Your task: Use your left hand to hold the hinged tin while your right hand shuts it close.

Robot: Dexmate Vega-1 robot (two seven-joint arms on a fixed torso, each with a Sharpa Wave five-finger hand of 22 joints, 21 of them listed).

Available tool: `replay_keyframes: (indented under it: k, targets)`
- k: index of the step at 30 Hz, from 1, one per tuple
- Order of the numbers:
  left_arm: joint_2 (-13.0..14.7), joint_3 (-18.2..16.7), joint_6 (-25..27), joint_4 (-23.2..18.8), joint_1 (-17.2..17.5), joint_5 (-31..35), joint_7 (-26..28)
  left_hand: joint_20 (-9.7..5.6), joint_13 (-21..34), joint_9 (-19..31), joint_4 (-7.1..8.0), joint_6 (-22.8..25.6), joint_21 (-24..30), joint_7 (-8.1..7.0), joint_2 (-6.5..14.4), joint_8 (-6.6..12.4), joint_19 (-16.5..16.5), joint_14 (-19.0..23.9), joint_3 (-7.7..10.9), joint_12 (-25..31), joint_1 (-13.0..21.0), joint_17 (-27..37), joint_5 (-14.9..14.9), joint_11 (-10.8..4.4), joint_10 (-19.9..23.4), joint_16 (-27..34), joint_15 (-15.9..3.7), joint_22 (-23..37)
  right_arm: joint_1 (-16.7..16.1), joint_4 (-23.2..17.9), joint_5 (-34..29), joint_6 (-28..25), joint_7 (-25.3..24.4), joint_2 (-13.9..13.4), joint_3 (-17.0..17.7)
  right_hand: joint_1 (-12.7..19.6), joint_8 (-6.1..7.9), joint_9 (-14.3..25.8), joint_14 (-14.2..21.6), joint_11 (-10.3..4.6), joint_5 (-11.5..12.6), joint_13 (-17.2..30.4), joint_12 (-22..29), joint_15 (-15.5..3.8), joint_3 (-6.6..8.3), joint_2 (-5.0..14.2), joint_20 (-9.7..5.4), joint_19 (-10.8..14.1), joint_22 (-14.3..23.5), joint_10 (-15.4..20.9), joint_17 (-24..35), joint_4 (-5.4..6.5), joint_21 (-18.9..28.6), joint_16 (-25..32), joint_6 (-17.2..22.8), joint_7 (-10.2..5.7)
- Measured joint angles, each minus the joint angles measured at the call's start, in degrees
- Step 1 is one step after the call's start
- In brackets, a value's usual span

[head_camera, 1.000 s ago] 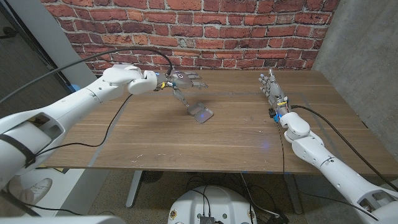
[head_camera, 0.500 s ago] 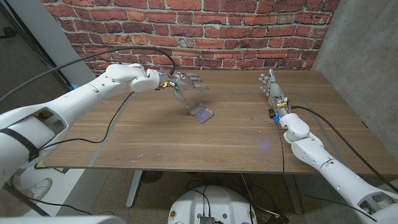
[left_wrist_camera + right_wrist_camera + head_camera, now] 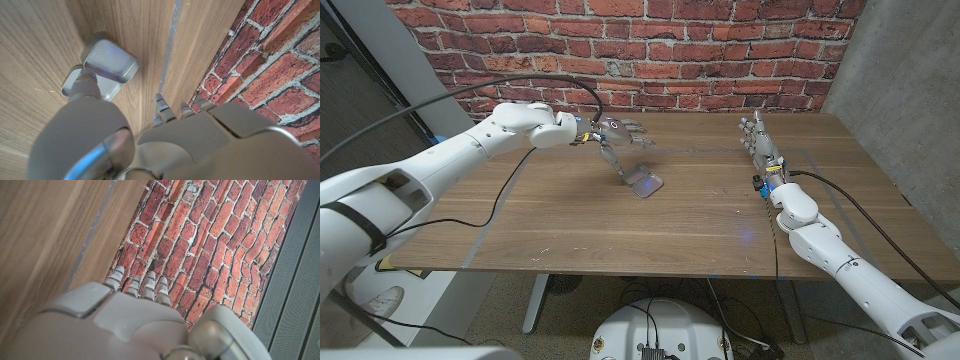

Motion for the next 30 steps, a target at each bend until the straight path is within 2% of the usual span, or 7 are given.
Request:
replay_keyframes:
  k: [3, 7, 13, 19, 21, 25, 30]
  targets:
    - [-0.23, 0.11, -0.11, 0.66, -0.16, -0.91, -0.06, 0.00, 0.00, 0.00, 0.24, 0.00, 0.00, 0.00, 0.52, 0.00, 0.00, 0.00, 0.24, -0.36, 0.26, 0.07, 0.00, -0.24, -0.35, 0.00, 0.00, 0.00, -0.19, -0.29, -0.04, -0.12, -0.13, -0.09, 0.08, 0.00, 0.00, 0.00, 0.00, 0.00, 0.00, 0.00, 0.00, 0.00, 0.00, 0.01, 0.00, 0.00, 0.00, 0.00, 0.00, 0.00, 0.00, 0.00, 0.00, 0.00]
    - [-1.05, 0.43, -0.31, 2.89, -0.70, -2.89, -1.29, 0.00, 0.27, 0.00, 0.58, 0.00, 0.00, 0.00, 2.25, 0.22, 0.00, 0.00, 0.87, -0.35, 1.38, 0.07, 0.00, -0.24, -0.35, 0.00, 0.00, 0.00, -0.46, -0.80, -0.14, -0.51, -0.56, -0.25, 0.22, 0.00, 0.00, 0.00, 0.00, 0.00, 0.00, 0.00, 0.00, 0.00, 0.00, 0.01, 0.00, 0.00, 0.00, 0.00, 0.00, 0.00, 0.00, 0.00, 0.00, 0.00]
    - [-2.06, 0.94, -1.00, 5.08, -1.44, -5.94, -3.79, 0.00, 0.53, 0.00, 0.35, 0.00, 0.00, 0.00, 3.80, 0.26, 0.00, 0.00, 1.39, -0.35, 1.58, 0.07, 0.00, -0.24, -0.35, 0.00, 0.00, 0.00, -0.87, -1.40, -0.24, -0.93, -1.01, -0.51, 0.44, 0.00, 0.00, 0.00, -0.30, 0.00, 0.00, 0.00, 0.00, 0.30, 0.00, 0.00, 0.01, 0.00, 0.00, 0.00, 0.01, 0.00, 0.00, 0.00, 0.00, 0.00]
    - [-2.65, 1.66, -1.77, 6.48, -2.22, -7.21, -5.06, 0.22, 0.80, 0.00, 0.21, 0.00, 0.00, -0.01, 3.80, 0.26, -0.21, 0.00, 1.52, -0.35, 1.60, 0.07, -0.23, -0.20, -0.92, 0.00, 0.00, 0.00, -1.14, -1.89, -0.33, -1.35, -1.48, -0.68, 0.62, 0.00, 0.00, 0.00, -0.30, 0.00, 0.00, 0.00, 0.00, 0.30, 0.00, 0.01, 0.01, 0.00, 0.00, 0.00, 0.01, 0.00, 0.00, 0.00, 0.00, 0.00]
    - [-2.87, 2.00, -2.19, 7.01, -2.60, -7.49, -5.41, 0.22, 0.80, 0.00, 0.50, 0.00, 0.00, -0.01, 3.67, 0.26, -0.21, 0.00, 1.23, -0.35, 1.47, 0.07, -0.28, 0.09, -2.56, 0.01, 0.00, 0.00, -1.28, -2.13, -0.37, -1.56, -1.70, -0.75, 0.68, 0.00, 0.00, 0.00, -0.30, 0.00, 0.00, 0.00, 0.00, 0.30, 0.00, 0.00, 0.01, 0.00, 0.00, 0.00, 0.01, 0.00, 0.00, 0.00, 0.00, 0.00]
    - [-3.06, 2.47, -2.80, 7.64, -3.12, -7.60, -5.80, 0.44, 1.25, 0.00, 0.78, 0.22, 0.00, 0.20, 1.65, 0.26, 0.01, 0.00, -0.19, -1.13, 0.23, 0.07, -0.68, 0.75, -6.32, -0.03, 0.00, 0.00, -1.43, -2.43, -0.46, -1.86, -1.98, -0.84, 0.76, 0.00, 0.00, 0.00, -0.30, 0.00, 0.00, 0.00, 0.00, 0.30, 0.00, 0.00, 0.23, -0.21, 0.00, 0.01, 0.01, 0.00, 0.00, 0.00, 0.00, 0.00]
    - [-3.21, 3.32, -3.73, 8.36, -3.90, -6.94, -5.96, 0.44, 1.33, 0.00, 1.00, 0.32, 0.00, 0.30, 0.97, 0.26, 0.01, 0.00, -0.60, -1.34, -0.46, 0.07, -0.68, 0.78, -7.98, -0.21, 0.00, 0.00, -1.55, -2.79, -0.57, -2.15, -2.27, -0.92, 0.83, 0.00, 0.00, 0.00, -0.30, 0.00, 0.00, 0.00, 0.00, 0.30, 0.00, 0.00, 0.23, -0.21, 0.01, 0.00, 0.01, 0.01, 0.00, 0.00, 0.00, 0.00]
